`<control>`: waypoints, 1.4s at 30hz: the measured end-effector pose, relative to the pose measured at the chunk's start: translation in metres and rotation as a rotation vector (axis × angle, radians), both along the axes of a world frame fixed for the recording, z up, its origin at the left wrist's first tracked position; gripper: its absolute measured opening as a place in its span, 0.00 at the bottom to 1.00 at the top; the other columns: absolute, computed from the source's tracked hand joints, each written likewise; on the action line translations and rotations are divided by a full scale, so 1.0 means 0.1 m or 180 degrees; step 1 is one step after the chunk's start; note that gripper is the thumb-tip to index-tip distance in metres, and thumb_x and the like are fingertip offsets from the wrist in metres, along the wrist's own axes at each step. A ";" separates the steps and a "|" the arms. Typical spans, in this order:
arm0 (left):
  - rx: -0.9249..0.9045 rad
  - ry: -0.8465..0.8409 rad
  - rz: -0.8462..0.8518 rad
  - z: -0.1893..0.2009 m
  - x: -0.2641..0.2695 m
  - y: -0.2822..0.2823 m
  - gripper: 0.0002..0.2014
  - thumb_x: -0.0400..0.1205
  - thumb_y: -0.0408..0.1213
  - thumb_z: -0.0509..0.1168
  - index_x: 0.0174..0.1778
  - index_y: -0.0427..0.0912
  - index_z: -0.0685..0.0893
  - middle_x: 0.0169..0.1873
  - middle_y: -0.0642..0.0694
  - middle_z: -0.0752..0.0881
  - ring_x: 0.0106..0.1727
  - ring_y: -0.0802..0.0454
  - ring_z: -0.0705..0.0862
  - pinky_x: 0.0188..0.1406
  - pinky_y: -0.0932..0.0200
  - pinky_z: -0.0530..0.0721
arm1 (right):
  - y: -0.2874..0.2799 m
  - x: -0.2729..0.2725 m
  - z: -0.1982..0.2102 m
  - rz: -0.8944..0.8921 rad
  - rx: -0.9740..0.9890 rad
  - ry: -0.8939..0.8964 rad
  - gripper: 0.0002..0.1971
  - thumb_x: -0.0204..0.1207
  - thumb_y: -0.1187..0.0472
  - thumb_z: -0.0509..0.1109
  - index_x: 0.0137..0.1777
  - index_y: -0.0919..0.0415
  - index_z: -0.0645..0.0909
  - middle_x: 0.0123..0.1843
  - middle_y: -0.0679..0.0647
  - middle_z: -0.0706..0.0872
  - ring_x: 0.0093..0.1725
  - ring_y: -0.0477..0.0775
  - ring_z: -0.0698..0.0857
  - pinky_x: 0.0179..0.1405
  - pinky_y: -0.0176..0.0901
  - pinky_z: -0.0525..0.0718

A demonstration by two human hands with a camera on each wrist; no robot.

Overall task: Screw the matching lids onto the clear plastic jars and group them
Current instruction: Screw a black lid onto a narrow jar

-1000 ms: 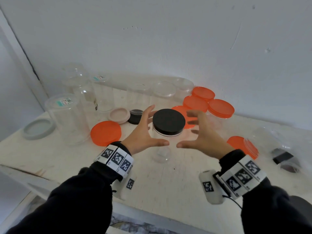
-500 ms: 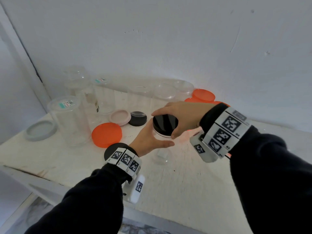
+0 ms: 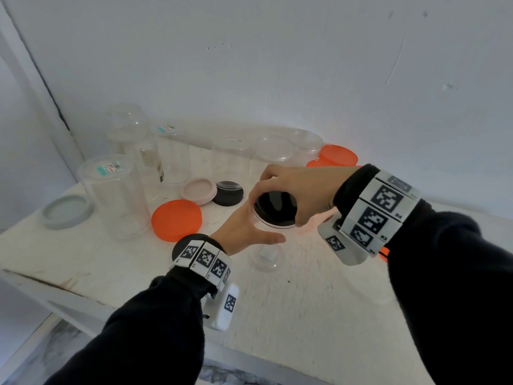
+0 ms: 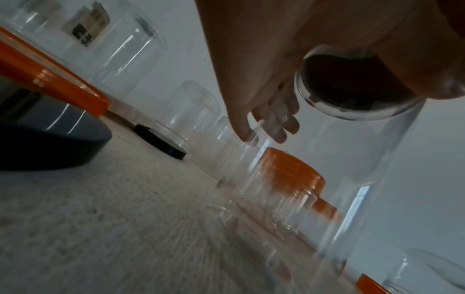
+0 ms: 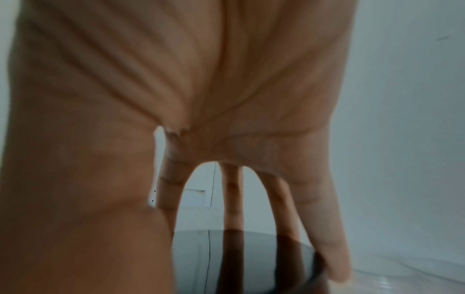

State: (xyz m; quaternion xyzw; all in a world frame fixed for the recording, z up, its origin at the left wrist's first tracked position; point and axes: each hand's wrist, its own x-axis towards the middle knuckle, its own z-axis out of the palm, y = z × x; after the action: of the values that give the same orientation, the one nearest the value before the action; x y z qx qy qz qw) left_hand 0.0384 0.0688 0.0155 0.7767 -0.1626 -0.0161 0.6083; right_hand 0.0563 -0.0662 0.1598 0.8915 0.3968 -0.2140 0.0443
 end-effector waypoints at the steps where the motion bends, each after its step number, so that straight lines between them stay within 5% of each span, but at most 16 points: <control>1: -0.0025 0.0014 -0.0033 0.01 0.00 0.00 0.38 0.64 0.34 0.79 0.68 0.48 0.70 0.60 0.58 0.79 0.60 0.74 0.76 0.55 0.79 0.72 | 0.00 0.00 0.00 0.0003 0.0018 0.0030 0.39 0.62 0.69 0.77 0.70 0.39 0.68 0.67 0.47 0.64 0.63 0.56 0.73 0.58 0.53 0.82; 9: -0.0085 0.0048 -0.0131 0.01 0.01 0.02 0.36 0.64 0.30 0.80 0.63 0.55 0.70 0.60 0.59 0.79 0.59 0.77 0.76 0.54 0.79 0.72 | 0.04 0.04 0.03 -0.0027 -0.0061 -0.0001 0.40 0.59 0.64 0.81 0.67 0.36 0.69 0.62 0.48 0.68 0.60 0.56 0.74 0.55 0.54 0.83; 14: -0.0115 0.0044 -0.0054 0.00 -0.01 -0.01 0.42 0.57 0.51 0.78 0.67 0.55 0.70 0.63 0.56 0.81 0.66 0.66 0.77 0.62 0.72 0.74 | 0.02 0.05 0.04 -0.0172 0.0015 -0.0109 0.38 0.60 0.52 0.82 0.68 0.34 0.69 0.60 0.46 0.71 0.59 0.52 0.73 0.57 0.50 0.80; 19: -0.0055 0.0017 -0.0015 0.01 -0.02 0.00 0.40 0.58 0.46 0.80 0.66 0.57 0.70 0.62 0.57 0.81 0.65 0.68 0.77 0.60 0.73 0.74 | 0.02 0.03 0.02 -0.0246 0.0151 -0.0287 0.35 0.59 0.46 0.81 0.67 0.36 0.71 0.56 0.47 0.74 0.56 0.49 0.74 0.53 0.44 0.79; 25: -0.0112 0.0055 0.0015 0.01 -0.03 -0.01 0.41 0.58 0.47 0.80 0.67 0.53 0.72 0.60 0.56 0.83 0.63 0.63 0.79 0.62 0.65 0.78 | 0.02 -0.04 -0.11 -0.0426 0.0415 -0.0780 0.32 0.61 0.36 0.75 0.64 0.48 0.75 0.45 0.48 0.78 0.45 0.48 0.78 0.36 0.36 0.78; 30: -0.0115 0.0108 0.0044 0.03 -0.05 -0.01 0.34 0.60 0.39 0.78 0.60 0.62 0.72 0.56 0.61 0.83 0.60 0.69 0.80 0.55 0.70 0.76 | 0.05 -0.06 -0.18 -0.0477 0.0464 -0.1179 0.33 0.65 0.31 0.69 0.59 0.57 0.79 0.43 0.51 0.84 0.41 0.50 0.81 0.36 0.40 0.81; 33: -0.0124 0.0168 -0.0139 0.07 -0.04 0.02 0.36 0.61 0.38 0.78 0.62 0.62 0.71 0.58 0.61 0.82 0.61 0.69 0.79 0.57 0.70 0.76 | 0.02 -0.09 -0.20 -0.0425 0.0078 -0.1466 0.36 0.66 0.26 0.62 0.66 0.51 0.75 0.50 0.50 0.82 0.45 0.50 0.79 0.39 0.40 0.76; 37: -0.0121 0.0220 -0.0398 0.09 -0.01 0.05 0.39 0.59 0.44 0.79 0.67 0.53 0.72 0.62 0.55 0.82 0.65 0.64 0.78 0.62 0.67 0.76 | -0.05 -0.06 -0.09 -0.0146 0.0123 -0.0237 0.37 0.70 0.42 0.73 0.77 0.36 0.59 0.72 0.47 0.66 0.65 0.50 0.72 0.63 0.47 0.76; 39: -0.0138 0.0280 -0.0394 0.10 -0.02 0.05 0.37 0.57 0.46 0.78 0.63 0.55 0.73 0.60 0.55 0.82 0.63 0.68 0.78 0.57 0.73 0.75 | -0.03 -0.03 -0.07 -0.0008 0.0206 -0.0085 0.37 0.67 0.51 0.77 0.75 0.36 0.65 0.70 0.47 0.68 0.66 0.50 0.71 0.66 0.48 0.75; 42: -0.0122 0.0301 -0.0380 0.11 -0.02 0.06 0.37 0.56 0.46 0.77 0.62 0.57 0.73 0.61 0.55 0.82 0.63 0.67 0.78 0.57 0.74 0.74 | -0.01 -0.02 -0.10 -0.0027 0.0373 -0.0330 0.34 0.64 0.48 0.78 0.71 0.36 0.70 0.63 0.47 0.73 0.62 0.50 0.74 0.61 0.47 0.78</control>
State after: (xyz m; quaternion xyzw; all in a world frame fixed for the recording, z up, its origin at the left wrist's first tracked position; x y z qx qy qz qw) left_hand 0.0368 0.0746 0.0263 0.7521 -0.1800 -0.0858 0.6281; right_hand 0.0539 -0.0670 0.1503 0.9041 0.4021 -0.1441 0.0116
